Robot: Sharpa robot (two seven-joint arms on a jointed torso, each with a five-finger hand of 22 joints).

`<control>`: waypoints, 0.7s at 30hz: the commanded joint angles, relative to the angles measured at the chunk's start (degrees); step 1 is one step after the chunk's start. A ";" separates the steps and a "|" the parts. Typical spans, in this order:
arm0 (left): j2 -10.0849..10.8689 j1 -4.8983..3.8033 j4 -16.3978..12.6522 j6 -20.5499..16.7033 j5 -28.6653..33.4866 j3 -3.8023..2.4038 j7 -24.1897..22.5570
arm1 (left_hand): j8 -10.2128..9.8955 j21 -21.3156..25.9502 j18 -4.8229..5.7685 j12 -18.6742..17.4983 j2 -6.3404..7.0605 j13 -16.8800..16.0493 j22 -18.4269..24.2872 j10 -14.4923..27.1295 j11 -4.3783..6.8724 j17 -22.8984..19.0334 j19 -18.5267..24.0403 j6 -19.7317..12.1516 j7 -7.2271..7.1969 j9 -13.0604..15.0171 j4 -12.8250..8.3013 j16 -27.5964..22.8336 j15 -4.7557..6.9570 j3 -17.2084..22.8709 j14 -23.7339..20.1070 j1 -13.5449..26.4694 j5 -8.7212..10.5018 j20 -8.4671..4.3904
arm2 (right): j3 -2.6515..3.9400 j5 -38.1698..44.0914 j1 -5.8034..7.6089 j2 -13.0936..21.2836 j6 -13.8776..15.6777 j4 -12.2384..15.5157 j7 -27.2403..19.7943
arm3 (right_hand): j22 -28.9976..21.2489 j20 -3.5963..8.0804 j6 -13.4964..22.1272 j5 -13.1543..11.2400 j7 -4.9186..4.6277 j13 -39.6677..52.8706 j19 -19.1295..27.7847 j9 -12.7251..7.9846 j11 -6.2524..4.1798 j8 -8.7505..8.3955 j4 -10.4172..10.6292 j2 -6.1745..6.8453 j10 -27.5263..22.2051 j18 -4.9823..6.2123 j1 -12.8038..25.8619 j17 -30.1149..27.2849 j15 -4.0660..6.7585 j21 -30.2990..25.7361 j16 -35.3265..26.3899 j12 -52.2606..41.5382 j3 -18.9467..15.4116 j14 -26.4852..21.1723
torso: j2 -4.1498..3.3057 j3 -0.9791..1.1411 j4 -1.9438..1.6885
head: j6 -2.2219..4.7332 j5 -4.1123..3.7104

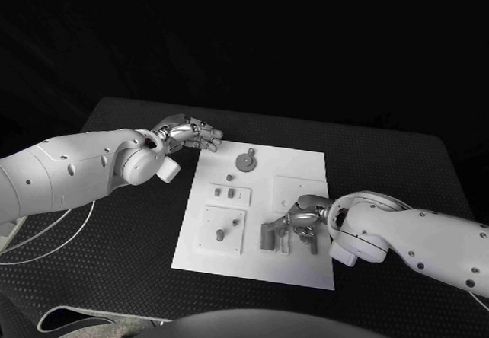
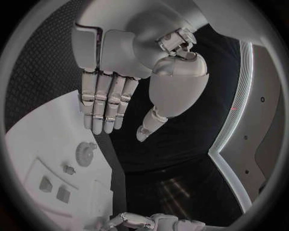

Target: Assemble the parts on the task board

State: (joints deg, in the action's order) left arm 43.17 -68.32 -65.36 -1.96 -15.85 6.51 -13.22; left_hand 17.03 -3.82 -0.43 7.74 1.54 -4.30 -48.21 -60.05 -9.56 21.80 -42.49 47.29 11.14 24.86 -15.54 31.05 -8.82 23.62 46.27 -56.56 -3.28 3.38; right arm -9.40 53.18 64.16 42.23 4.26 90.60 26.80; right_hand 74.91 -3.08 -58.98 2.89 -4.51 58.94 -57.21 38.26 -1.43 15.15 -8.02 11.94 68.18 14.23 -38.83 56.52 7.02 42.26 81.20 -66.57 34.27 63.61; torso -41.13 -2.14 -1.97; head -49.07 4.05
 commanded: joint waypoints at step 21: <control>-0.12 -0.03 -0.09 0.92 0.32 -0.03 -0.32 | 0.27 -0.24 0.43 0.09 0.10 -0.02 0.06 0.24 -0.05 0.14 0.51 -0.40 0.06 -0.09 0.06 -0.43 -0.27 0.36 -0.16 0.74 0.08 0.09 | 0.29 6.58 0.02 0.10 0.48 2.28 -0.32 | 1.03 -0.13 0.04 0.17 -0.29 -0.14 0.15 0.39 -0.15 -0.33 2.14 2.04 -0.32 0.77 -0.30 -0.47 0.28 0.32 0.79 -0.34 1.16 -0.23 | -0.01 -0.05 -0.01 | -0.20 0.21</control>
State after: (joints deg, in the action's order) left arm 43.15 -68.32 -65.31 -1.91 -15.85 6.51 -13.16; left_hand 17.03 -3.82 -0.43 7.74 1.77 -4.30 -48.21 -60.05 -9.56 21.85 -42.29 47.29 11.14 24.86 -15.54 30.83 -8.82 23.62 46.27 -56.33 -3.28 3.59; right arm -9.13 58.47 64.20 42.45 5.66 92.69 25.99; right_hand 74.91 -3.08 -58.56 2.88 -4.71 58.86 -57.21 38.62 -1.44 14.84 -6.13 13.81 68.18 14.23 -39.01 56.10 7.02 42.27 81.75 -66.57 35.52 63.22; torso -41.14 -2.16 -1.99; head -49.17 4.22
